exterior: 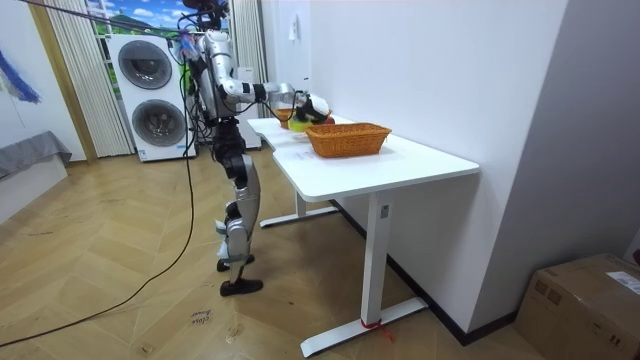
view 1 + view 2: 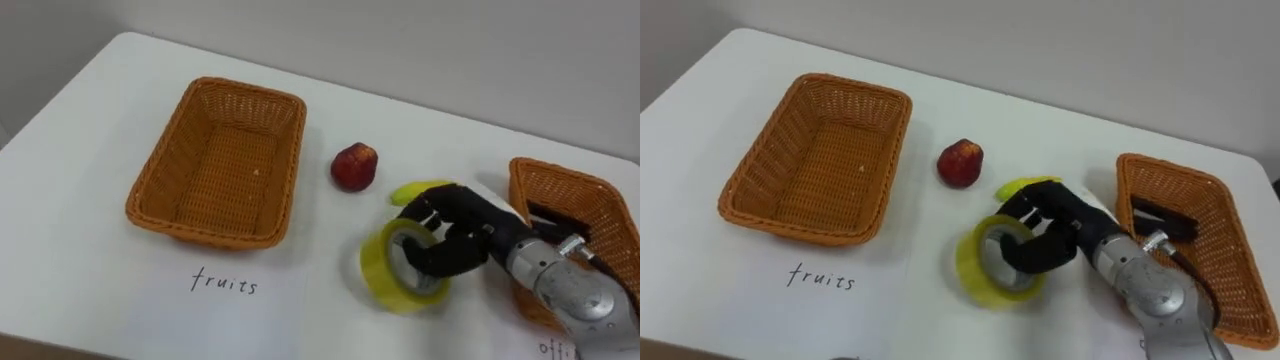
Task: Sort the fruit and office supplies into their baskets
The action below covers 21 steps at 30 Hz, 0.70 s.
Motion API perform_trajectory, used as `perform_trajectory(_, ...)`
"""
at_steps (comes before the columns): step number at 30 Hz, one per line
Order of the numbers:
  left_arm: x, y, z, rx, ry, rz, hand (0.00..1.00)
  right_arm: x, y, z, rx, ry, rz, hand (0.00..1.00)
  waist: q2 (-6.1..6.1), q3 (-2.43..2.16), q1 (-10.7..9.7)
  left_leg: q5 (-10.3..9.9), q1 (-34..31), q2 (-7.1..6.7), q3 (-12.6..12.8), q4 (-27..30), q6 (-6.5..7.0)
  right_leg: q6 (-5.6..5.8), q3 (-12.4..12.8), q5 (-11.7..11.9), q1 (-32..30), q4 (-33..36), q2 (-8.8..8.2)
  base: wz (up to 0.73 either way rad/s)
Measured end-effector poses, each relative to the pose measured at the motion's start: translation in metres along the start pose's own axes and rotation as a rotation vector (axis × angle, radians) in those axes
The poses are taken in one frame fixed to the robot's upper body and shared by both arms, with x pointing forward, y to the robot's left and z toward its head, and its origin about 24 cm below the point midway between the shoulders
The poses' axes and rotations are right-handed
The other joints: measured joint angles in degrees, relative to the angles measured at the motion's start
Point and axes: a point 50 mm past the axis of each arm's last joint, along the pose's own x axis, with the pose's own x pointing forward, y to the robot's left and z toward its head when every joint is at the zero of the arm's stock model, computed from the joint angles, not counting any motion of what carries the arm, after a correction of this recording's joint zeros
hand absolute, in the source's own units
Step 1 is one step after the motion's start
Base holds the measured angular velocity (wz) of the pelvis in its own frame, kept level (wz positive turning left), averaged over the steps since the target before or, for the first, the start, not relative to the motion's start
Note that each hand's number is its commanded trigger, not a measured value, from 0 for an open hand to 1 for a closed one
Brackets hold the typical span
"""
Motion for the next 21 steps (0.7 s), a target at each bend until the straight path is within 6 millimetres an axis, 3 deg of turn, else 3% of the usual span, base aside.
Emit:
perform_trajectory(5, -0.002, -0.005, -0.004, 0.003, 0.020, -0.007, 0.00, 0.000, -0.002, 0.002, 0.014, -0.019, -0.072, 1.00, 0.63, -0.07, 0.0, 0.0, 0.5, 0.00, 0.0, -0.4, 0.02, 0.00, 0.1, 0.0, 0.2, 0.1, 0.04, 0.00)
perform_trajectory(13, -0.006, -0.009, -0.013, -0.001, 0.026, 0.006, 0.00, -0.001, -0.010, 0.009, 0.162, -0.109, -0.244, 1.00, 0.43, -0.21, 0.4, 0.0, 0.4, -0.04, -0.4, -0.4, 0.05, 0.01, 0.0, 0.0, 0.4, 0.0, -0.03, 0.02)
perform_trajectory(21, -0.010, -0.016, -0.015, -0.037, 0.046, -0.006, 0.00, -0.003, -0.014, 0.009, 0.289, -0.134, -0.360, 1.00, 1.48, 0.20, -0.2, 0.0, 0.5, 0.04, -0.2, -0.4, 0.06, 0.02, 0.1, 0.0, 0.4, 0.0, -0.04, 0.00)
